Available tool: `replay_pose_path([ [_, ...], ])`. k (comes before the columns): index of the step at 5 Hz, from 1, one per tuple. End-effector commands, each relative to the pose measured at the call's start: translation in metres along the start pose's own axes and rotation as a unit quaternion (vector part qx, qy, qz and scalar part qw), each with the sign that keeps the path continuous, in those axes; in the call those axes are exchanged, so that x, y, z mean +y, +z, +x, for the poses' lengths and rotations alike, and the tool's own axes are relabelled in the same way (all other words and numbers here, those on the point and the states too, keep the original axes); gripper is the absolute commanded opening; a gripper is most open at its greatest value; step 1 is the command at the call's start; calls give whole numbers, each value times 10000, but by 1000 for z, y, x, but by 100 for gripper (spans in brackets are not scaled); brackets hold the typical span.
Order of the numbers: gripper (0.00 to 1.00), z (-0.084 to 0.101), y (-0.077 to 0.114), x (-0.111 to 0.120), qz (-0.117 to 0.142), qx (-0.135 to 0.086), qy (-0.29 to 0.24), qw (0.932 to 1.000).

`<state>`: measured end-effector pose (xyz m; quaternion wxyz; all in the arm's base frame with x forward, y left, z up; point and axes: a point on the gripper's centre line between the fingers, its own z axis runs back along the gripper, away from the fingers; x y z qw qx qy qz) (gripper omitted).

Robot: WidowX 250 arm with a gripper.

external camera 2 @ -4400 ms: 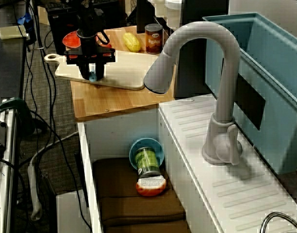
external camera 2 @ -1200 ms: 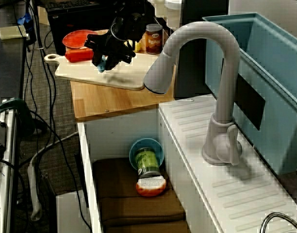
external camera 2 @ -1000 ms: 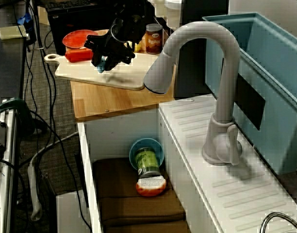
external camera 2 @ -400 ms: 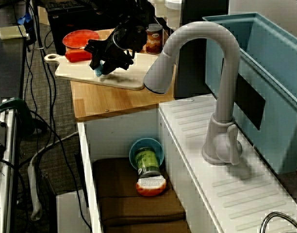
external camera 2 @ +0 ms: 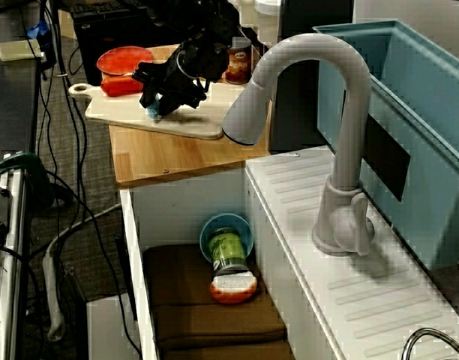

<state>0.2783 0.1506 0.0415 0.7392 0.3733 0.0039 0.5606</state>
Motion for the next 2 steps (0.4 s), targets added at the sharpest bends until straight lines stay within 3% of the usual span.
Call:
replay_pose_path([
  [1, 0, 6, 10, 14, -63, -80, 175, 9998],
  [2, 0, 9, 11, 13, -24, -41, 181, 9998],
])
